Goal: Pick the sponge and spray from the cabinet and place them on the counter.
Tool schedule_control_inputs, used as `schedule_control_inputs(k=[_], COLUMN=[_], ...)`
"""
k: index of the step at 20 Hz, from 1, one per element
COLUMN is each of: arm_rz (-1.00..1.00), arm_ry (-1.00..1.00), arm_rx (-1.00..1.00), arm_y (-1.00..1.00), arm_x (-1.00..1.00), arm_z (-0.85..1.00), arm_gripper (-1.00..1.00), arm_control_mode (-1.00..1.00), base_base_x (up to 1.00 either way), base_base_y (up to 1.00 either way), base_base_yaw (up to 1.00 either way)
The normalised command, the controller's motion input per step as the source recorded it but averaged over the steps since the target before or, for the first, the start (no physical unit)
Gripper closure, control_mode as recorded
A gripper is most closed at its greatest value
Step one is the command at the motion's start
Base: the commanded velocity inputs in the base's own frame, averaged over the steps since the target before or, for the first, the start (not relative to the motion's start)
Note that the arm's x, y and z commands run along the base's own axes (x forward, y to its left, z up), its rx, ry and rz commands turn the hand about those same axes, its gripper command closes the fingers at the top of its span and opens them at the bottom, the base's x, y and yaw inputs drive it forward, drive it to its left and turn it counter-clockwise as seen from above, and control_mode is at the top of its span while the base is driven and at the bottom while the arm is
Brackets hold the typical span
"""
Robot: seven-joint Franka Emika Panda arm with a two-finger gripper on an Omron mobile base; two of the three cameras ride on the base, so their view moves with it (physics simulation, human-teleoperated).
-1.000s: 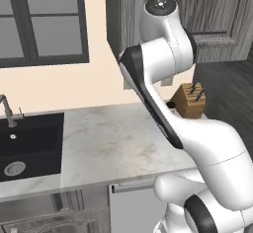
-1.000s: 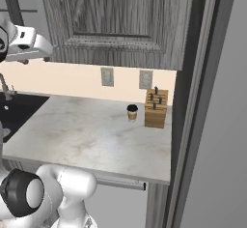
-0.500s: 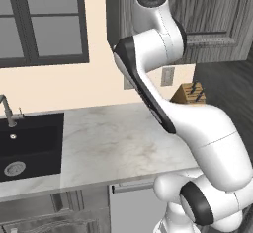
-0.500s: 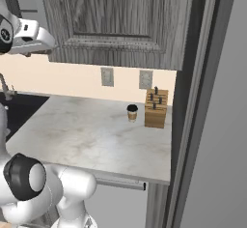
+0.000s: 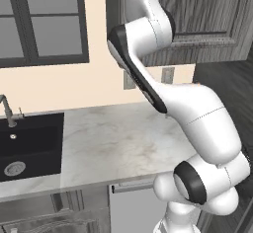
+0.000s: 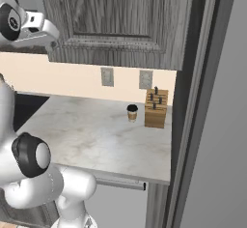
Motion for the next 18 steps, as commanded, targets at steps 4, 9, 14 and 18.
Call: schedule_control_inputs(k=[4,9,14,18], arm_rz=[0.0,-0.01,-0.01,0.0], arm_ry=[0.02,0.0,0.0,-0.03], arm_rx=[0.0,0.0,0.0,0.0], arm_y=[0.02,0.05,0.04,0.0], arm_x=[0.38,0.39,0.39,0.33], arm_z=[0.0,-0.02,-0.03,-0.03], arm_gripper=[-1.0,-1.0,-1.0,-1.0], arm_control_mode=[-1.0,-1.0,-1.0,-1.0], base_base_x=[0.0,0.0,0.0,0.0], base_base_y=[0.0,0.0,0.0,0.0], base_base_yaw=[0.0,0.0,0.0,0.0])
